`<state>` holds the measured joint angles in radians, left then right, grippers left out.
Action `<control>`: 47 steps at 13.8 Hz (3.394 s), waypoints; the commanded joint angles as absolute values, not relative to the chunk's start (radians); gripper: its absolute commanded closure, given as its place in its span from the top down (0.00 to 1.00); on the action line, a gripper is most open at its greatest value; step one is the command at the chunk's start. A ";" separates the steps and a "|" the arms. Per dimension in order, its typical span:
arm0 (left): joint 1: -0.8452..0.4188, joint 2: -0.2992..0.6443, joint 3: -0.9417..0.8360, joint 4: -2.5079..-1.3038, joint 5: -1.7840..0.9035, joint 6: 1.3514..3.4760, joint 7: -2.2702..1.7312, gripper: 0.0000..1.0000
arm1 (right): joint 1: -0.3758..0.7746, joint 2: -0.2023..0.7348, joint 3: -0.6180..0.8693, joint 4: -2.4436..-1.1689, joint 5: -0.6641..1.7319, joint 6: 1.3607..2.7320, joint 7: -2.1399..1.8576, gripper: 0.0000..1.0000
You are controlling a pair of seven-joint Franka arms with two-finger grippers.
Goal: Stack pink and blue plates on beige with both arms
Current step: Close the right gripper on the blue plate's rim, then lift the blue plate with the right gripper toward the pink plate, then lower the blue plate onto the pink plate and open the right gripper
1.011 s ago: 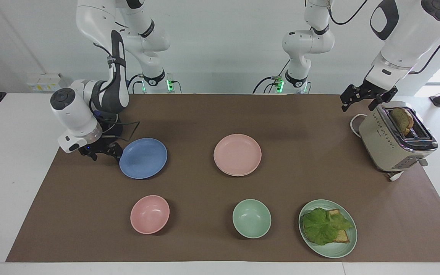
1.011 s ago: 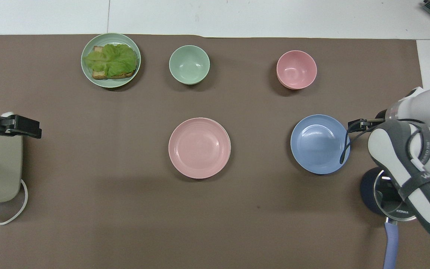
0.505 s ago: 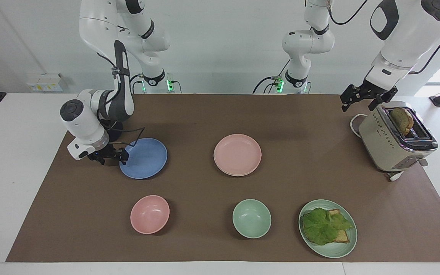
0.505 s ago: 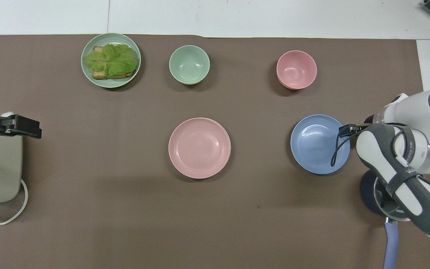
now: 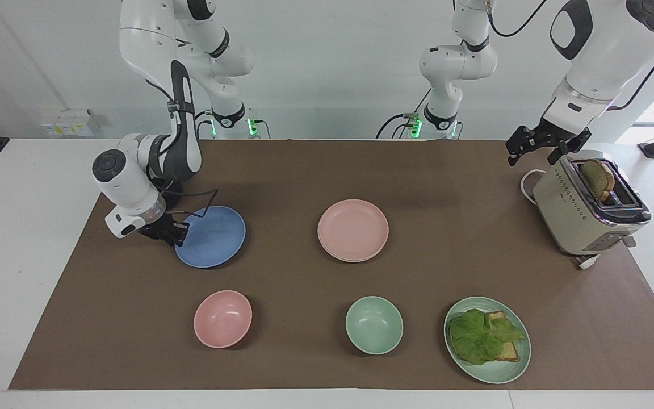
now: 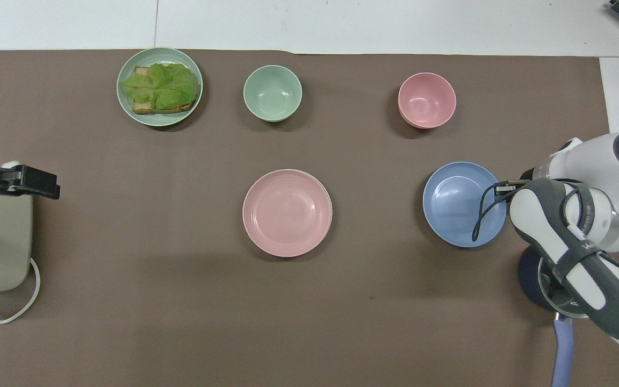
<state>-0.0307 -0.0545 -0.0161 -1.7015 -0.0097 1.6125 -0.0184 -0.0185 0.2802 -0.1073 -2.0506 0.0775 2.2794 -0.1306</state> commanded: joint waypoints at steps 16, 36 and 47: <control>-0.020 -0.063 -0.021 -1.692 0.003 1.594 -0.015 1.00 | -0.015 0.084 0.107 -1.887 0.196 1.948 -0.010 0.00; -0.020 -0.063 -0.021 -1.692 0.003 1.594 -0.015 1.00 | 0.440 0.221 0.118 -1.960 0.198 2.249 0.584 0.00; -0.020 -0.063 -0.021 -1.692 0.003 1.594 -0.015 1.00 | 0.396 0.268 0.118 -1.990 0.196 2.352 0.503 0.00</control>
<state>-0.0307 -0.0546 -0.0159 -1.7015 -0.0097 1.6125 -0.0184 0.4159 0.2605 0.1116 -1.9901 0.1754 2.3290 0.5468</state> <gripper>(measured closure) 0.000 0.952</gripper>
